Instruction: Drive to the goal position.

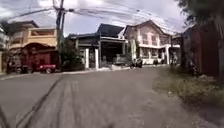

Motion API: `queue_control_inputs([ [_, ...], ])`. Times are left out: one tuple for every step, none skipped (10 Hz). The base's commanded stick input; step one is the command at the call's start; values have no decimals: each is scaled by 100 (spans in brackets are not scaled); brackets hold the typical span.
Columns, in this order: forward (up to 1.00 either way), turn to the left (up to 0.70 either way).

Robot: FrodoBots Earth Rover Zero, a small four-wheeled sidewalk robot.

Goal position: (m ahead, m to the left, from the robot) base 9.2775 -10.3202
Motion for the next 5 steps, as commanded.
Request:
queue_control_inputs([
  [70,0],
  [70,0],
  [70,0],
  [70,0],
  [70,0],
])
